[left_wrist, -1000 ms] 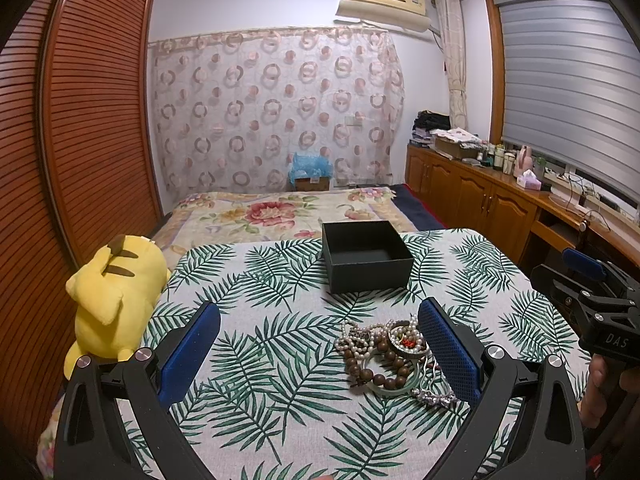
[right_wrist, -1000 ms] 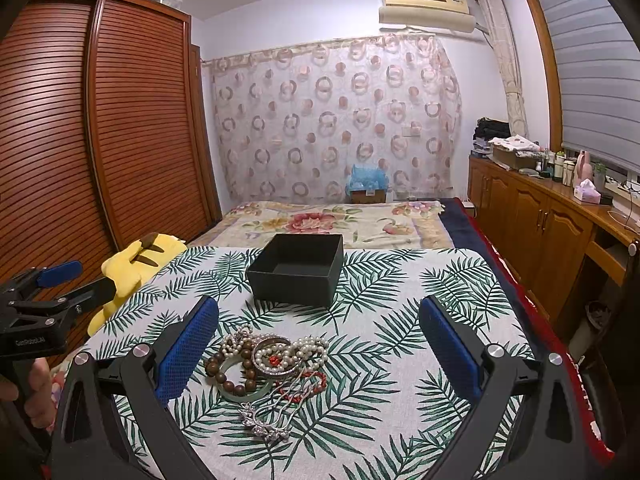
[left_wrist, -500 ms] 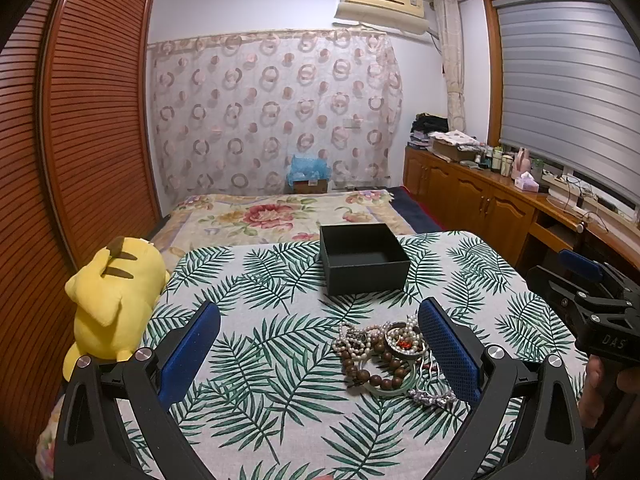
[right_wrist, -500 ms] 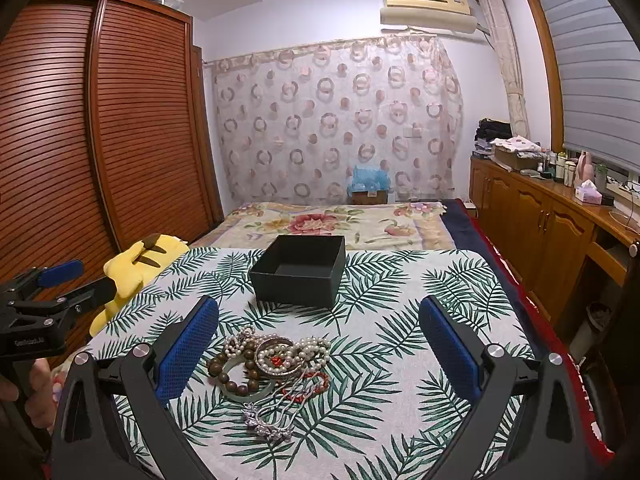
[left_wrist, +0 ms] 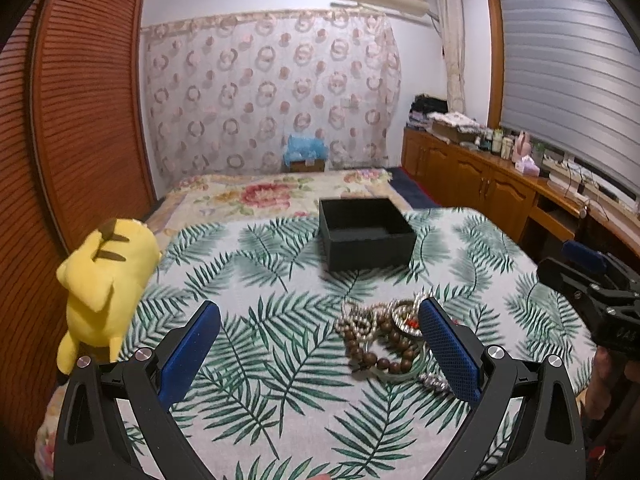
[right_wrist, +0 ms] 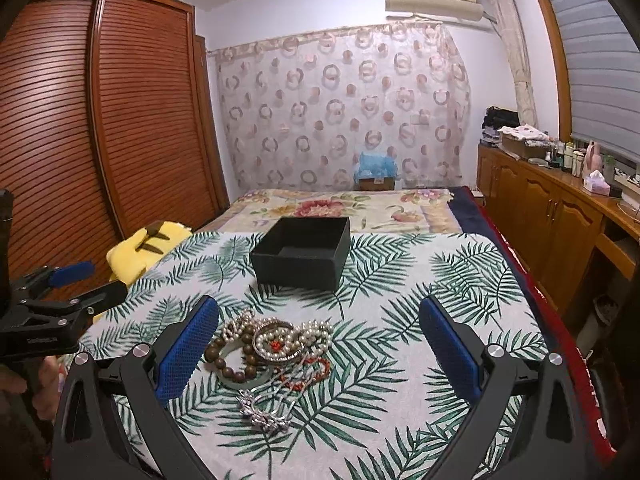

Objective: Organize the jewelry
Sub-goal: 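Lower the left tool onto the pearl necklace and close it while the right tool approaches the pile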

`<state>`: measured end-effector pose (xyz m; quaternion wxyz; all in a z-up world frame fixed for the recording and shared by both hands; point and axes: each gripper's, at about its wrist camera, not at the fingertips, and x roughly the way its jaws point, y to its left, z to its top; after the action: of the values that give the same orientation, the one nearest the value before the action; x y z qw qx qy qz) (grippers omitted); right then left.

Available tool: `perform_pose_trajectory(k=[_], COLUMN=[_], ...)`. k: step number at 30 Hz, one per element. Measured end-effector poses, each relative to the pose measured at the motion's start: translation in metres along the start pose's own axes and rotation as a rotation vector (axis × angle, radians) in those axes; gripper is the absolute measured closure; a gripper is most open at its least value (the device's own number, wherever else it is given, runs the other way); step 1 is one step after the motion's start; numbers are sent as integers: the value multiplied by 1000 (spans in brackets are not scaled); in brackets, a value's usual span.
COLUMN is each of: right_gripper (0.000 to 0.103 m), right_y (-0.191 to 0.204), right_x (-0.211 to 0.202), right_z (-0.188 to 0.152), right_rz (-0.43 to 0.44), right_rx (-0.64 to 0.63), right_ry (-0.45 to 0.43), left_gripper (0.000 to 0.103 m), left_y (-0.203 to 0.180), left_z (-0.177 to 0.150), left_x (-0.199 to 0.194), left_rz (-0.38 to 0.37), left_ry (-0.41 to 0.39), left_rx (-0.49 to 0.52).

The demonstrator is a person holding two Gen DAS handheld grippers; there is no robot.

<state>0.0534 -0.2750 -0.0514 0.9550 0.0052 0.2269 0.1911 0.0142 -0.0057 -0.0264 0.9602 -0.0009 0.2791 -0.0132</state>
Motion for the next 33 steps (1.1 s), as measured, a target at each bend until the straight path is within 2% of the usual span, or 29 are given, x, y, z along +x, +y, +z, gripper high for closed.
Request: perform_pose_trajectory(k=[9, 16, 19, 26, 33], right_gripper=[3, 17, 23, 27, 27], right_y=[-8, -9, -10, -11, -17], right_x=[28, 45, 53, 61, 67], right_z=[-26, -44, -50, -57, -59], right_rz=[14, 51, 61, 68, 53], right_rx=[-42, -80, -77, -93, -82], right_ry=[84, 157, 189, 221, 235], left_gripper=[7, 7, 8, 35, 56], left_y=[1, 0, 1, 1, -1], left_z=[-24, -35, -38, -35, -24], left_x=[36, 54, 60, 83, 114], left_rz=[-57, -96, -138, -198, -240], left_ry=[121, 170, 188, 235, 280], left_rx=[16, 18, 7, 2, 16])
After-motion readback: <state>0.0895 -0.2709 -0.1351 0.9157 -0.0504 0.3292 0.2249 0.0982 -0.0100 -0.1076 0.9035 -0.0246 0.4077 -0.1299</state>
